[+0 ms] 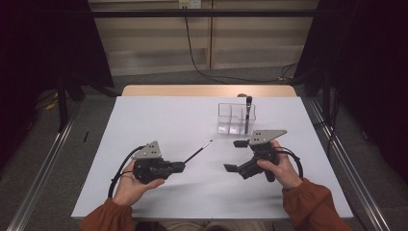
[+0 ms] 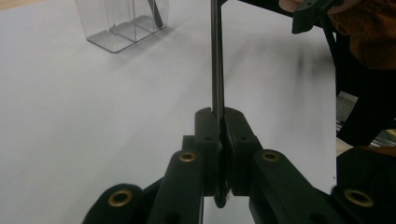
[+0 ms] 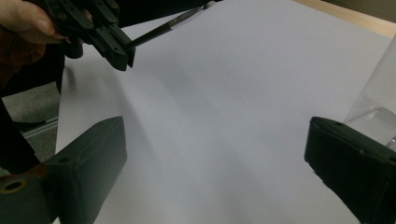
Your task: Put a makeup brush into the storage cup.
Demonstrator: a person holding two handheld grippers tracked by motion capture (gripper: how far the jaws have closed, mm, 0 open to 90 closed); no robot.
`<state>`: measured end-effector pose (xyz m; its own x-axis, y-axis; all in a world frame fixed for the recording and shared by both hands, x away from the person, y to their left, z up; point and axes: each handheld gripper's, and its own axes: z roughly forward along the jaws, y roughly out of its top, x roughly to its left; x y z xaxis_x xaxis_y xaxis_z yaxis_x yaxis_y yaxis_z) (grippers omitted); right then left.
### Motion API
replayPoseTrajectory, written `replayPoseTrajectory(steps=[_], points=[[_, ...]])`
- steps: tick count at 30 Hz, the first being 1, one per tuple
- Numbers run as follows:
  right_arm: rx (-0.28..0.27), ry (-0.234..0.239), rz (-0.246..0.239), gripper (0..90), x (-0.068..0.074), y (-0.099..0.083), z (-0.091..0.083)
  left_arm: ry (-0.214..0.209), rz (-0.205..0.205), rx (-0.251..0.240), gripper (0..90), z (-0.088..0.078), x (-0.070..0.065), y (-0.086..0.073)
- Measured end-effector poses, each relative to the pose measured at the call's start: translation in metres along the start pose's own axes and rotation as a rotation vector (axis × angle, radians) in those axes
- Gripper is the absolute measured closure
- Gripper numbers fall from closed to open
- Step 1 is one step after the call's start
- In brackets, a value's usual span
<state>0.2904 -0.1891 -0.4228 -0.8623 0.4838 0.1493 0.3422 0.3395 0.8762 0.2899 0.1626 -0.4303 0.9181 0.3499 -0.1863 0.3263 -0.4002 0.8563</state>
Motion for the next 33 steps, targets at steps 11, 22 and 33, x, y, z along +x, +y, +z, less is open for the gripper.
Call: replayPoseTrajectory(steps=[11,22,33], points=[[-0.095,-0.031,-0.027,5.2,0.008,-0.003,0.006,0.0,0.002,-0.053,85.5,0.001,-0.002,0.002],[-0.135,0.024,-0.009,2.4,0.008,-0.001,0.008,-0.003,0.014,-0.082,85.5,0.009,-0.005,0.007],[-0.17,0.052,-0.003,2.2,0.014,0.005,0.01,0.006,0.049,-0.128,85.5,0.022,-0.01,0.019]])
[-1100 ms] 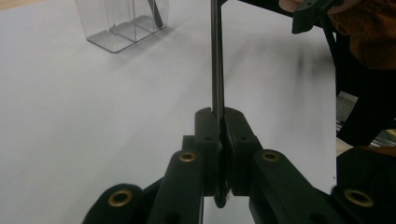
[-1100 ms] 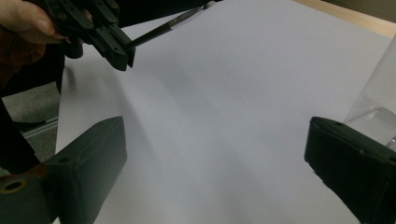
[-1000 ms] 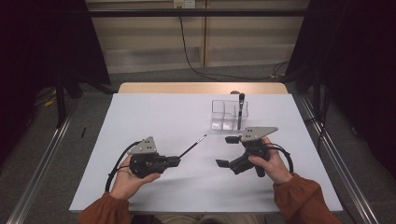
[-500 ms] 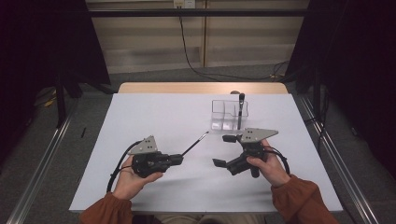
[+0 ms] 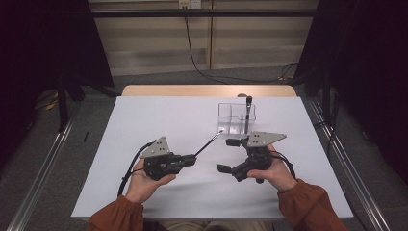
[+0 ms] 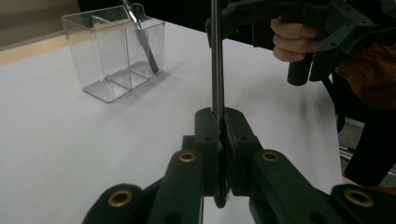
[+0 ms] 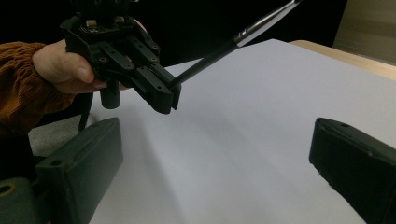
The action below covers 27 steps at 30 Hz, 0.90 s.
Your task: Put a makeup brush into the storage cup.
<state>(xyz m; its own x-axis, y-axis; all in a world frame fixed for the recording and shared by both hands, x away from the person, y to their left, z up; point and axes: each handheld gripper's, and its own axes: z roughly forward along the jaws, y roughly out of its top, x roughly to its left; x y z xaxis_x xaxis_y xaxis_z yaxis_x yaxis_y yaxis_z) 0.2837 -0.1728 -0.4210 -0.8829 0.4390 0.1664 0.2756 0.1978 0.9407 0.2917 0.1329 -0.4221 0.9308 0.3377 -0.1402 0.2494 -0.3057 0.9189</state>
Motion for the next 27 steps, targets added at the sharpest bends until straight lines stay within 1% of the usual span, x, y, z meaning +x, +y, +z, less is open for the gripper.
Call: replayPoseTrajectory(steps=[2,4,6,10,13,15,17,20,22,23,24,26,27], points=[[0.002,-0.002,0.005,2.2,0.0,0.0,0.001,-0.01,-0.001,0.003,85.5,0.003,-0.001,-0.001],[0.004,0.0,0.009,2.9,0.001,0.001,0.002,-0.013,0.003,0.02,85.5,0.005,-0.002,-0.003],[0.002,-0.006,0.001,3.8,0.002,0.001,0.002,-0.018,0.0,0.021,85.5,0.007,-0.003,-0.006],[0.007,-0.006,0.016,5.7,0.002,0.002,0.004,-0.02,-0.002,0.029,85.5,0.01,-0.003,-0.009],[0.005,-0.002,0.02,9.1,0.002,0.004,0.007,-0.023,-0.002,0.026,85.5,0.011,-0.004,-0.009],[0.007,0.004,0.012,14.1,0.003,0.004,0.008,-0.024,-0.001,0.027,85.5,0.011,-0.004,-0.009],[0.006,0.005,0.009,14.8,0.003,0.005,0.01,-0.024,0.001,0.028,85.5,0.011,-0.004,-0.01],[-0.008,0.005,-0.015,21.8,0.003,0.007,0.011,-0.025,0.0,0.027,85.5,0.011,-0.005,-0.01],[-0.018,-0.002,-0.021,22.4,0.004,0.008,0.01,-0.018,0.0,0.029,85.5,0.01,-0.005,-0.009],[-0.014,-0.006,-0.024,23.8,0.004,0.008,0.01,-0.019,0.002,0.024,85.5,0.01,-0.004,-0.009],[-0.007,-0.011,-0.025,26.9,0.004,0.009,0.01,-0.016,0.002,0.027,85.5,0.009,-0.004,-0.009],[-0.014,0.0,-0.007,28.9,0.002,0.009,0.009,-0.018,-0.001,0.022,85.5,0.009,-0.004,-0.009],[-0.011,-0.003,-0.004,31.8,0.001,0.009,0.009,-0.018,0.001,0.021,85.5,0.01,-0.004,-0.009]])
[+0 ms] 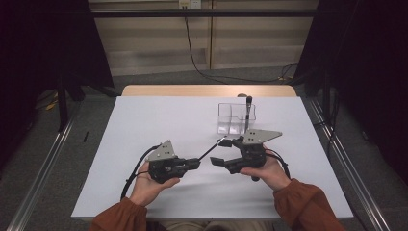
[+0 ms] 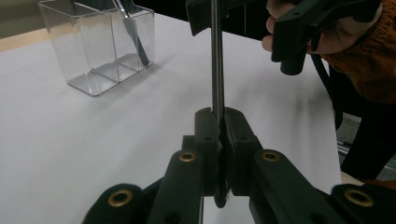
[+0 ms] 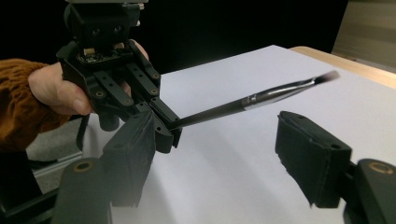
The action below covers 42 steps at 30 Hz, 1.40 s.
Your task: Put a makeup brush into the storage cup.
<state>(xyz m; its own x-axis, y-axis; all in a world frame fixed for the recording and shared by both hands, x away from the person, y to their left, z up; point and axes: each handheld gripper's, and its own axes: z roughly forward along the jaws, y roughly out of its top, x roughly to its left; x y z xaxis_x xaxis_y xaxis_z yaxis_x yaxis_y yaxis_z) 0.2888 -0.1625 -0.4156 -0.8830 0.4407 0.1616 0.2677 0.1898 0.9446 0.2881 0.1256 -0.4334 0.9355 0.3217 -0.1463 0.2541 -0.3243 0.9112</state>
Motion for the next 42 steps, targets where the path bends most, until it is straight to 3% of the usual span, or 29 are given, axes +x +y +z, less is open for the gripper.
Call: replayPoseTrajectory(steps=[2,9,23,35,42], points=[[0.017,-0.005,-0.011,33.0,-0.002,0.0,0.0,-0.005,-0.002,0.0,85.5,0.001,-0.001,0.0],[-0.008,0.023,0.04,47.9,-0.004,-0.001,0.0,-0.007,-0.003,-0.007,85.5,0.001,-0.001,0.0],[-0.033,0.072,0.108,73.1,-0.007,-0.001,0.0,-0.021,0.016,0.038,85.4,0.012,-0.005,-0.006],[-0.061,0.131,0.155,82.4,-0.008,0.001,0.0,-0.018,0.023,0.046,84.3,0.02,-0.006,-0.007],[-0.048,0.16,0.147,85.4,-0.005,0.002,0.001,-0.004,0.006,0.051,80.0,0.021,-0.004,-0.011]])
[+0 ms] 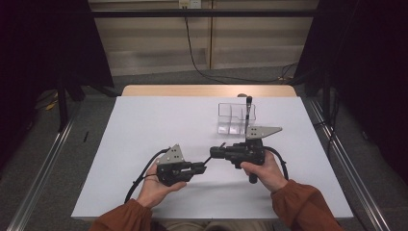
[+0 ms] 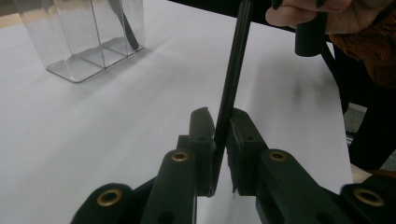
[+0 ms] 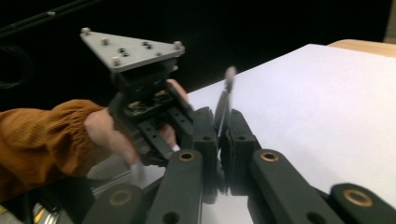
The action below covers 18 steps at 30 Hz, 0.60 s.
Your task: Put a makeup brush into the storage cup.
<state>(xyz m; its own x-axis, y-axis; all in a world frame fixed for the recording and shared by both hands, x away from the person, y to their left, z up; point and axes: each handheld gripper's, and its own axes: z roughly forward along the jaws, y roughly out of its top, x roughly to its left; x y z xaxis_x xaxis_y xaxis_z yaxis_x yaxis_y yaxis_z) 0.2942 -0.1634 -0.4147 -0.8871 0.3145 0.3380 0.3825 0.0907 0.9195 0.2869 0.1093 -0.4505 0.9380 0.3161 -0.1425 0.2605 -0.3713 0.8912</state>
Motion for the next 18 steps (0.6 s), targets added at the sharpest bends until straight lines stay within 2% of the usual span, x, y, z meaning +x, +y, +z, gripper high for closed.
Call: replayPoseTrajectory(steps=[11,18], points=[[-0.002,-0.004,-0.003,85.5,-0.0005,0.0026,-0.0044,0.021,-0.003,-0.018,69.6,-0.0031,0.0007,-0.0001],[0.01,-0.026,-0.004,85.4,-0.0023,0.0036,-0.0075,0.047,-0.023,-0.029,58.5,-0.006,0.0018,-0.0012]])
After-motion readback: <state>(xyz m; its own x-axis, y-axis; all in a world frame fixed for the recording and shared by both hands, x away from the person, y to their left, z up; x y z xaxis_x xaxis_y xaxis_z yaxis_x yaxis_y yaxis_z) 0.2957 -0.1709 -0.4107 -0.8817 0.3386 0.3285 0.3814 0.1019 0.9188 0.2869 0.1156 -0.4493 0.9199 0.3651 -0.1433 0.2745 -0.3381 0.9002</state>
